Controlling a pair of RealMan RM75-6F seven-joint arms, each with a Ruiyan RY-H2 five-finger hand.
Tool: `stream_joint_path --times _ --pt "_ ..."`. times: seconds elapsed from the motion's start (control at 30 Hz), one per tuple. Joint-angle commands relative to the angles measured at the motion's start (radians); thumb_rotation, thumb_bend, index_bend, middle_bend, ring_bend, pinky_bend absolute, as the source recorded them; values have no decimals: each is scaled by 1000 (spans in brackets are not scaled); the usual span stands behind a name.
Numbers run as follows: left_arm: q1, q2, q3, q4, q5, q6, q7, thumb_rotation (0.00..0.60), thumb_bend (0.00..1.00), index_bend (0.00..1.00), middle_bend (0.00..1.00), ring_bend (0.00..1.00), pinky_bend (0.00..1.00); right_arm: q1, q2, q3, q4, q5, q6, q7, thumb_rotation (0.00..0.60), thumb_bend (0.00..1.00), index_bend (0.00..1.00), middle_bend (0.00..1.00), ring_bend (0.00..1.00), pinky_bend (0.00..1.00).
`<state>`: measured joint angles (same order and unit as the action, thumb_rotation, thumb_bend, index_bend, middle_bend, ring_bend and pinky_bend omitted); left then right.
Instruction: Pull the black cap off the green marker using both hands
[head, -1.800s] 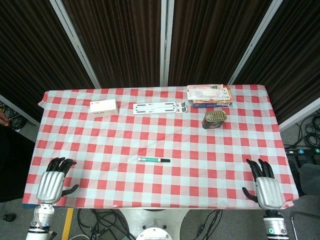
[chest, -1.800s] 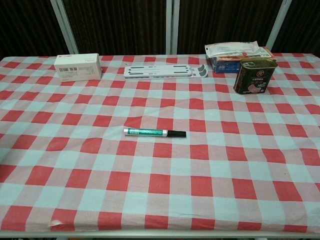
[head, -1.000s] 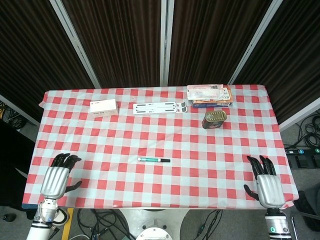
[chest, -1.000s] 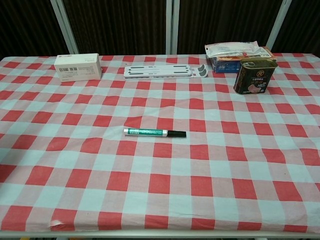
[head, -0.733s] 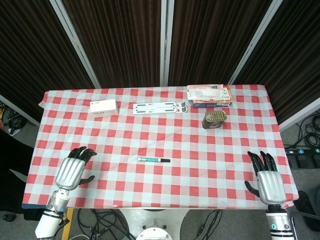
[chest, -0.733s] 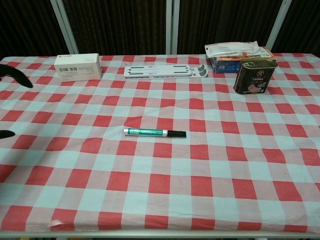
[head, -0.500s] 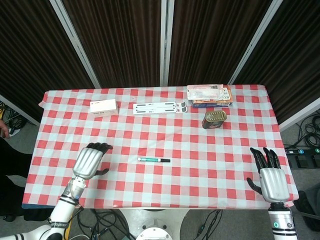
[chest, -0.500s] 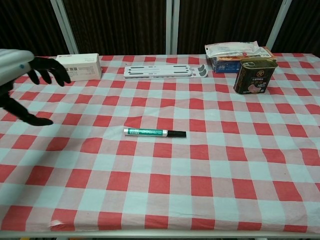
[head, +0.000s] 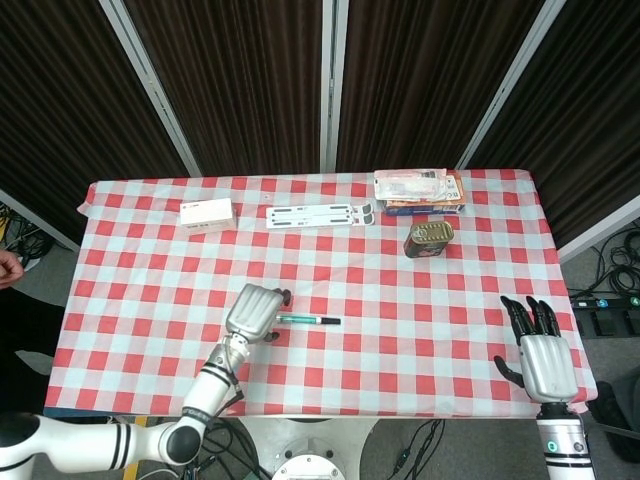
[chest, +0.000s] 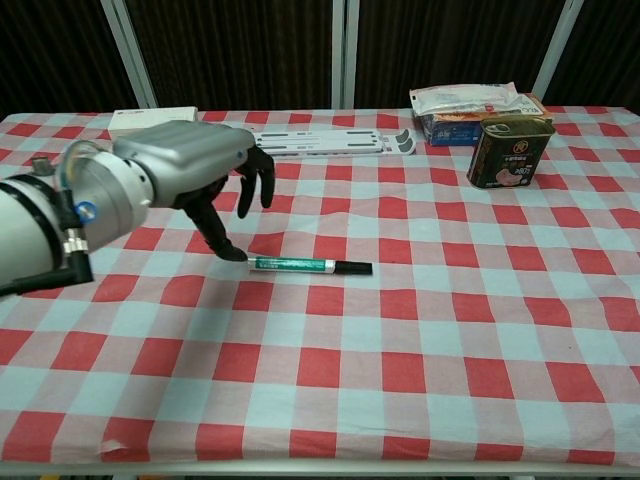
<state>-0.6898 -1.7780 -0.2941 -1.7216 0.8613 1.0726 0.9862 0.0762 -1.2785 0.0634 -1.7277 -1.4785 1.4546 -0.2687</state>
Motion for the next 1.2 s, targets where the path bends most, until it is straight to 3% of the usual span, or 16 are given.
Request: stream_joint_path --times 0.03,0.43,0.7,1.2 --pt "-67 -86 -3 63 -77 32 38 600 144 436 513 817 808 2 -5 -2 10 7 -7 8 600 103 71 145 0 33" --pt "-165 -201 8 188 -150 106 93 600 188 453 515 853 835 2 -15 -8 37 14 -11 31 600 104 71 143 0 33" --pt "-201 -232 37 268 -151 125 131 600 190 507 516 856 836 3 -14 -7 44 18 -10 43 600 104 71 143 0 33" --pt "-234 -253 30 349 -220 97 140 600 208 510 519 856 836 6 -19 -10 52 23 -16 49 600 104 63 143 0 33"
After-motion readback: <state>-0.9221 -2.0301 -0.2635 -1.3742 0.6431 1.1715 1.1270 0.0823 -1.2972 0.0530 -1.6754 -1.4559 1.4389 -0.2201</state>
